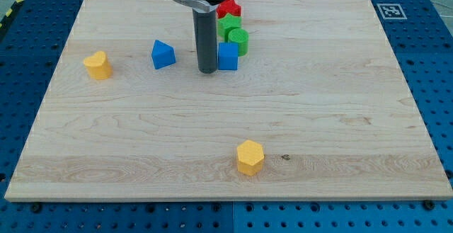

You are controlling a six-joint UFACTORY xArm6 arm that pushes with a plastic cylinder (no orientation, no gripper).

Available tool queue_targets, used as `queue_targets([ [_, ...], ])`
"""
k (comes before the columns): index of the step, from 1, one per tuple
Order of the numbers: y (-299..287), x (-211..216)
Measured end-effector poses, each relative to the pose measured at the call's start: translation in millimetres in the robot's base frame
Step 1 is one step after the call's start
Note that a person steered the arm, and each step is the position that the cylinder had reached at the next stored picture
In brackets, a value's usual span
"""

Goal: Move the blue cube below the green circle

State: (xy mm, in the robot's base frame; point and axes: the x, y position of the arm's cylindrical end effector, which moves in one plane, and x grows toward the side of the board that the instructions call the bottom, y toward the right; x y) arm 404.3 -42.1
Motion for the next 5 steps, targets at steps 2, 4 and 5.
queue_targets([
  [2,-12.9,-6.8],
  [4,-8.3,-13.8],
  [5,-7.9,-17.6],
])
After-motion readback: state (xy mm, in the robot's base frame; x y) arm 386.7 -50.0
